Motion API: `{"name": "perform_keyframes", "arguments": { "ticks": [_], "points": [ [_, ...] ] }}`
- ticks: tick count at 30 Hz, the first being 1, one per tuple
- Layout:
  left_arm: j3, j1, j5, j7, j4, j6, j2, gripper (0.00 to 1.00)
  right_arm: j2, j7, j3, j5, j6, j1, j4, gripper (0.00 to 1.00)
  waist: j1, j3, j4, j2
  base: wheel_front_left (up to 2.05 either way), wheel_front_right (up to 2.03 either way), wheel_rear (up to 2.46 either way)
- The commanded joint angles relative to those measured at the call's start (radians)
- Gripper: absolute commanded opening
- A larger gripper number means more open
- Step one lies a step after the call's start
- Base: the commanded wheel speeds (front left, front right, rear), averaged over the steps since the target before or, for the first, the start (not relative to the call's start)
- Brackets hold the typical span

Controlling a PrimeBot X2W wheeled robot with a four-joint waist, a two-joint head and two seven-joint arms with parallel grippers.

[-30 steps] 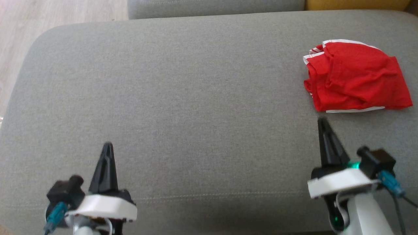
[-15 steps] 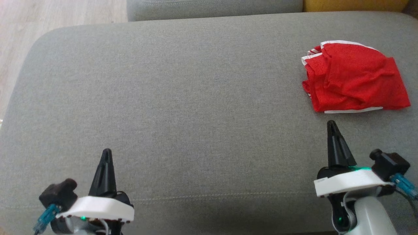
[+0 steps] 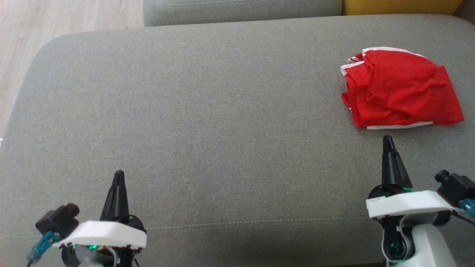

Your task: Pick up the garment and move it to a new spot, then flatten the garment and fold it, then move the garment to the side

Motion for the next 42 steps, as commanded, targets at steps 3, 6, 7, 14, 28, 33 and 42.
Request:
{"name": "perform_keyframes", "arguments": {
  "ticks": [3, 6, 7, 14, 28, 33, 42],
  "points": [
    [0.020, -0.057, -0.046, 0.009, -0.027, -0.009, 0.016, 0.00, -0.010, 0.009, -0.005, 0.058, 0.000, -0.028, -0.041, 0.00, 0.0000, -0.001, -0.001, -0.0001, 0.00, 0.00, 0.00],
    [0.024, -0.060, -0.079, 0.016, -0.023, -0.013, 0.017, 0.00, -0.011, 0.016, -0.010, 0.095, 0.000, -0.026, -0.044, 0.00, 0.0000, -0.003, -0.002, -0.0001, 0.00, 0.00, 0.00],
    [0.025, -0.061, -0.090, 0.019, -0.022, -0.014, 0.017, 0.00, -0.011, 0.019, -0.012, 0.107, 0.000, -0.025, -0.044, 0.00, 0.0000, -0.003, -0.002, -0.0001, 0.00, 0.00, 0.00],
    [0.035, -0.068, -0.167, 0.037, -0.014, -0.022, 0.020, 0.00, -0.012, 0.037, -0.023, 0.192, 0.000, -0.022, -0.050, 0.00, 0.0000, -0.007, -0.004, -0.0001, 0.00, 0.00, 0.00],
    [0.053, -0.083, -0.308, 0.072, 0.003, -0.037, 0.023, 0.00, -0.013, 0.072, -0.045, 0.351, 0.000, -0.015, -0.061, 0.00, 0.0000, -0.013, -0.008, -0.0001, 0.00, 0.00, 0.00],
    [0.061, -0.088, -0.362, 0.086, 0.010, -0.042, 0.024, 0.00, -0.013, 0.086, -0.054, 0.412, 0.000, -0.013, -0.065, 0.00, 0.0000, -0.015, -0.010, -0.0001, 0.00, 0.00, 0.00],
    [0.076, -0.099, -0.469, 0.115, 0.023, -0.053, 0.025, 0.00, -0.013, 0.113, -0.072, 0.533, -0.001, -0.008, -0.073, 0.00, 0.0000, -0.020, -0.013, -0.0001, 0.00, 0.00, 0.00]
  ]
}}
